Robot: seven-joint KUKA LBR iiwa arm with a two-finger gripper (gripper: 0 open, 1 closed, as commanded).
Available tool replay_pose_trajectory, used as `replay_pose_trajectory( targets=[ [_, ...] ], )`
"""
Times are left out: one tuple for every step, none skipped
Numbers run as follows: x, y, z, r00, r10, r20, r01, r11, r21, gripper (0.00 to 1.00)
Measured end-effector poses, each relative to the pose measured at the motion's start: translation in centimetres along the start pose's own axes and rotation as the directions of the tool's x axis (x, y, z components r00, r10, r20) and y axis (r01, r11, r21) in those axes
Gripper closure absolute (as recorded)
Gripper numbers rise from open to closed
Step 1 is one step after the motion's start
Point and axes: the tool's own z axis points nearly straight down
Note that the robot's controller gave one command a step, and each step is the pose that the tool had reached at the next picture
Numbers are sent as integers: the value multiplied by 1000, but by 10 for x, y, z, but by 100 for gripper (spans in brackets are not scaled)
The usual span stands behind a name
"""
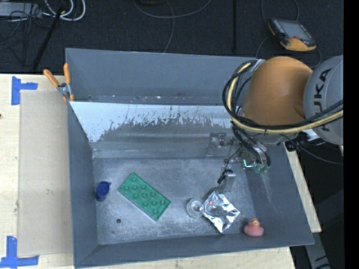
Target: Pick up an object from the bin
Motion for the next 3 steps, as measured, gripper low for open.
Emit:
replay_pose_trajectory(
  targets=[
    [20, -50, 141, 977, 214, -1, -214, 977, 0, 0],
    [18, -49, 138, 978, 211, 6, -211, 978, -1, 100],
    [10, -51, -13, 981, 191, 18, -191, 982, -2, 100]
  ],
)
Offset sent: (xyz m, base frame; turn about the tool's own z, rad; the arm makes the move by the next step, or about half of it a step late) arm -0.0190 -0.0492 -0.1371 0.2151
